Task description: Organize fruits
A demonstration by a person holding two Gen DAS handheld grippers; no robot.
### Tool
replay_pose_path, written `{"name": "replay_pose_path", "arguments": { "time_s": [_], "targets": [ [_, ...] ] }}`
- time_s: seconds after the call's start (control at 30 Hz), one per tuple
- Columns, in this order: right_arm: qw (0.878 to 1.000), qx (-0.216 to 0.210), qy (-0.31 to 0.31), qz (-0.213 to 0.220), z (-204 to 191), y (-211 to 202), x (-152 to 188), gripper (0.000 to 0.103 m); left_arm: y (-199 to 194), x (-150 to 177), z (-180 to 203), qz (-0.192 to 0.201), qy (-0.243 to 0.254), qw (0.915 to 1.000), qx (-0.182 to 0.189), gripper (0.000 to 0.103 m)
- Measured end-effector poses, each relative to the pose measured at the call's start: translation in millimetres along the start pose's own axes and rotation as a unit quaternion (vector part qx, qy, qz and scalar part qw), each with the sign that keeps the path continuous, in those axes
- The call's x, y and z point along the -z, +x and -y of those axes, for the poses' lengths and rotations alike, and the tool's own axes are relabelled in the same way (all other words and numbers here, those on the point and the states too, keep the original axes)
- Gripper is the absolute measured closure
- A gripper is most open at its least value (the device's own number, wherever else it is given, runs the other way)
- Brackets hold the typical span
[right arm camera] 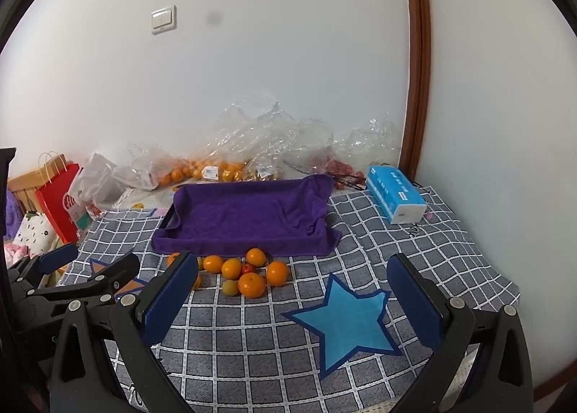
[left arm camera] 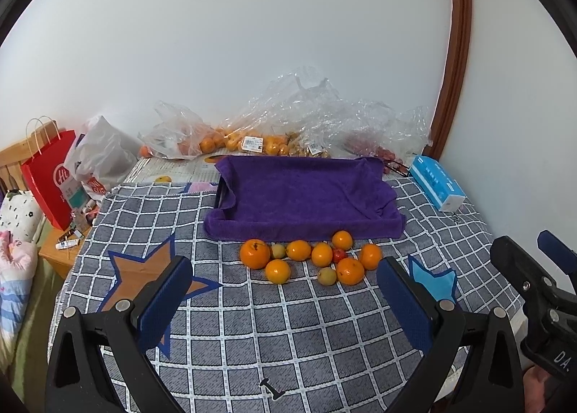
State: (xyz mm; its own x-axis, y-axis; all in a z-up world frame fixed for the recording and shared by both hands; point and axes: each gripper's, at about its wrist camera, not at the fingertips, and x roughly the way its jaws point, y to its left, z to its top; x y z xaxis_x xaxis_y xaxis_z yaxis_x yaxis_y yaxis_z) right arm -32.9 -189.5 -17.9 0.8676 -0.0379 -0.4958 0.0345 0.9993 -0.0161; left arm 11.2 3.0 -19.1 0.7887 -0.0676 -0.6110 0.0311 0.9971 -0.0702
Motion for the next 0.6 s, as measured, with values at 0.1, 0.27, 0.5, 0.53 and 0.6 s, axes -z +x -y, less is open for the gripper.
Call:
{"name": "replay_pose_path", "arguments": {
  "time_s": [0.1, 0.27, 0.5, 0.53, 0.6],
  "targets": [
    [1.000, -0.004, 0.013, -0.014, 2, 12, 2, 0.000, 8, 2, -6, -0.001, -0.007, 1.0000, -0.002, 0.000],
    [0.999, 0.002, 0.021, -0.046, 2, 37, 8, 0.000, 23, -1, -17, -0.008, -0.019, 0.9998, 0.002, 0.000],
    [0.998, -0.004, 0.018, -0.056, 4, 71, 12, 0.000, 43, -4, -27, -0.010, -0.017, 0.9998, -0.005, 0.000],
    [0.999, -0.002, 0.017, -0.051, 4, 74, 13, 0.000, 46, -3, -29, -0.011, -0.016, 0.9998, -0.008, 0.000],
    [0.999, -0.002, 0.022, -0.047, 5, 81, 14, 0.000, 55, -1, -32, -0.016, -0.016, 0.9997, -0.009, 0.000]
  ]
}}
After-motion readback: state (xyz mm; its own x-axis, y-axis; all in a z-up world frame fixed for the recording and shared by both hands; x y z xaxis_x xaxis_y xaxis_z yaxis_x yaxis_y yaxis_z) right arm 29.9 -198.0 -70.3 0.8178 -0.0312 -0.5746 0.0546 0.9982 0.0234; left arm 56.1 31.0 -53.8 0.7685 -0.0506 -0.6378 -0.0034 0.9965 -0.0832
